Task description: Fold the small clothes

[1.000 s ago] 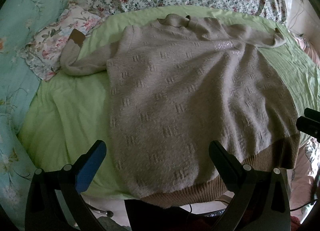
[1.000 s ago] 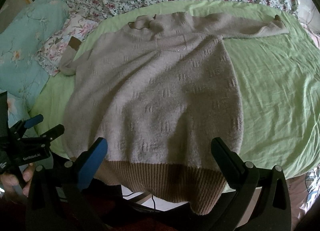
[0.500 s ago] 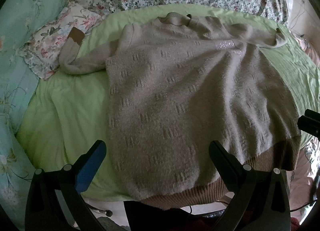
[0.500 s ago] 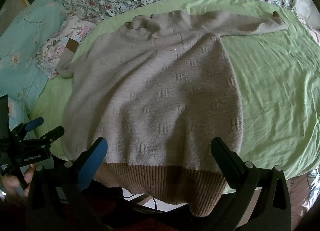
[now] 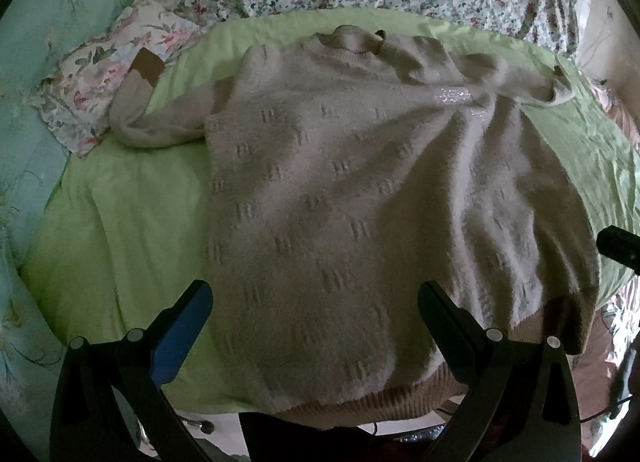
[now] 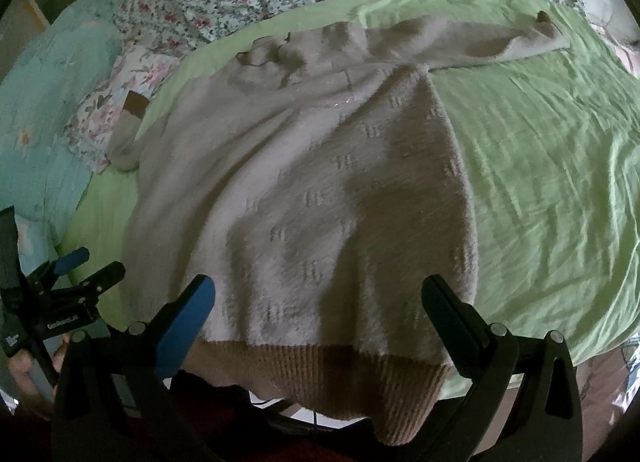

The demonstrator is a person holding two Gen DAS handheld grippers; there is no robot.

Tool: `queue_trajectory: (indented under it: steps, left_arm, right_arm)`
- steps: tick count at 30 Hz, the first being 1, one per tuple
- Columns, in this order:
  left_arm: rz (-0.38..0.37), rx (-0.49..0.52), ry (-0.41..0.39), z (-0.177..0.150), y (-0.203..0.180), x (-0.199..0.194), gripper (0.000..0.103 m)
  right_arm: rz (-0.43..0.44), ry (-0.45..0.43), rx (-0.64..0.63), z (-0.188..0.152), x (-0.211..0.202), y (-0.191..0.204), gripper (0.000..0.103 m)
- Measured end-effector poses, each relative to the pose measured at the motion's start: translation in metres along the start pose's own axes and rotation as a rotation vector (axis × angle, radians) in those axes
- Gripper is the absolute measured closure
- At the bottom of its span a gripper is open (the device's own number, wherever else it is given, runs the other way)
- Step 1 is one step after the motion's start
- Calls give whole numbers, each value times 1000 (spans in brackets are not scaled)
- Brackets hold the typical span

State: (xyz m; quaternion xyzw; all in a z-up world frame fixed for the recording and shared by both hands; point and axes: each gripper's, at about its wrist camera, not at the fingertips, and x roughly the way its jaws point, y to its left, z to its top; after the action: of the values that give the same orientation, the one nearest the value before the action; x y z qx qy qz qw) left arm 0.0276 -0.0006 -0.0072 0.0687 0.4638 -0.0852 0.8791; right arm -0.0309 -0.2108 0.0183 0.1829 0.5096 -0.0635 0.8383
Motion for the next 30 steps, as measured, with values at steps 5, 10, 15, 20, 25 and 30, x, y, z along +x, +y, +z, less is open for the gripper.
queue_trajectory:
  steps: [5,10,15,20,25,30]
  left_arm:
    - [47,13,8,9,-1,9,1]
    - [45,9,1,17,2,16,1]
    - [55,5,4,29,5,26,1]
    - [57,-3,14,42,8,35,1]
    - [54,-5,35,54,8,45,1]
    - [47,-15,60,61,9,56,1]
  right_arm:
    - [22,-6,45,10,1,-11,0]
    - [35,-30,67,22,3,-22,0]
    - [31,-72,95,40,3,-44,0]
    - [4,-135,135,68,4,-76,0]
    - [-63,-210,153,115,7,-118,6]
    - [-98,-281,200,172,12,-176,19]
